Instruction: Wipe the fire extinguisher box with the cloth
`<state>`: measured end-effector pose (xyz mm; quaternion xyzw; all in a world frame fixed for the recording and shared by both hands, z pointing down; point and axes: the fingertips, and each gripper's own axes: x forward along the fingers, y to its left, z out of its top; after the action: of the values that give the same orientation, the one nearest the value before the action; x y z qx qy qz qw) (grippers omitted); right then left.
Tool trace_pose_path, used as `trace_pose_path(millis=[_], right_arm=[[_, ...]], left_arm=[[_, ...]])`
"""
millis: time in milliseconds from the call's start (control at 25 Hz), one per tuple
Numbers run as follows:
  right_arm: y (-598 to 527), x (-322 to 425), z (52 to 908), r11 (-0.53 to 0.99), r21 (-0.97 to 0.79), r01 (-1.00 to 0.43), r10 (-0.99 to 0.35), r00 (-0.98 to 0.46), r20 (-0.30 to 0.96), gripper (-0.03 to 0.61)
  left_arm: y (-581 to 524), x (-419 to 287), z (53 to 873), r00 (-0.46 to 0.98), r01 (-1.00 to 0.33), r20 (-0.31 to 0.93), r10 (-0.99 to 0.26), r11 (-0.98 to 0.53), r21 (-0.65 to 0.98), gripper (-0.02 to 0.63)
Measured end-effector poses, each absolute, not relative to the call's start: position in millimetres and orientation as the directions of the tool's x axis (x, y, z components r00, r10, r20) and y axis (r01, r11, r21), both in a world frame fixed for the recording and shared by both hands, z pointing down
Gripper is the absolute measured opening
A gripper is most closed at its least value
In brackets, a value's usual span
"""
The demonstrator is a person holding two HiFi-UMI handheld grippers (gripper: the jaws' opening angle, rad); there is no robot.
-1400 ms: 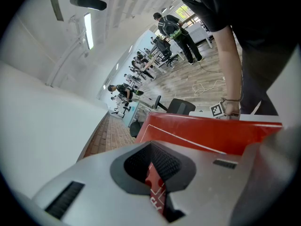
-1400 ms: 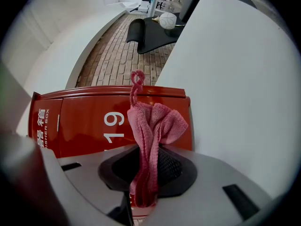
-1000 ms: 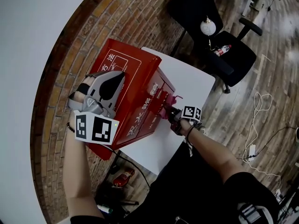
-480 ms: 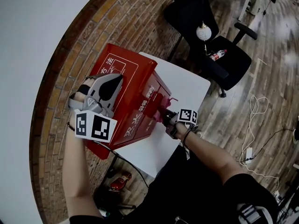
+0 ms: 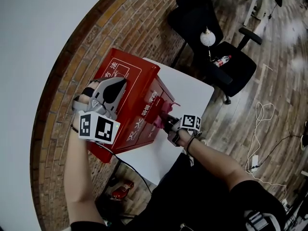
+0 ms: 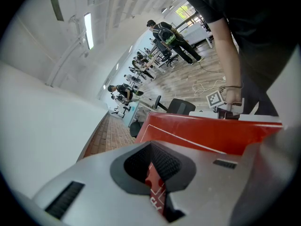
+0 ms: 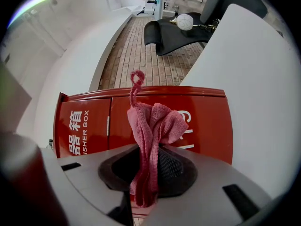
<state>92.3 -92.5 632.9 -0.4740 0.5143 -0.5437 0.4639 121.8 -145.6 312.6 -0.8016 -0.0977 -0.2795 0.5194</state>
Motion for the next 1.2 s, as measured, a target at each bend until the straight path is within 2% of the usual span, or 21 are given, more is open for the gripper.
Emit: trace_pose_path(millis=[1200], right_arm=[[-95, 88, 556, 0.094, -0.996, -0.006, -0.985, -0.145, -0.092, 0.101]], left_arm=[[-147, 122, 314, 0.827, 0.447, 0.547, -0.133, -0.436, -0.781, 0.031]])
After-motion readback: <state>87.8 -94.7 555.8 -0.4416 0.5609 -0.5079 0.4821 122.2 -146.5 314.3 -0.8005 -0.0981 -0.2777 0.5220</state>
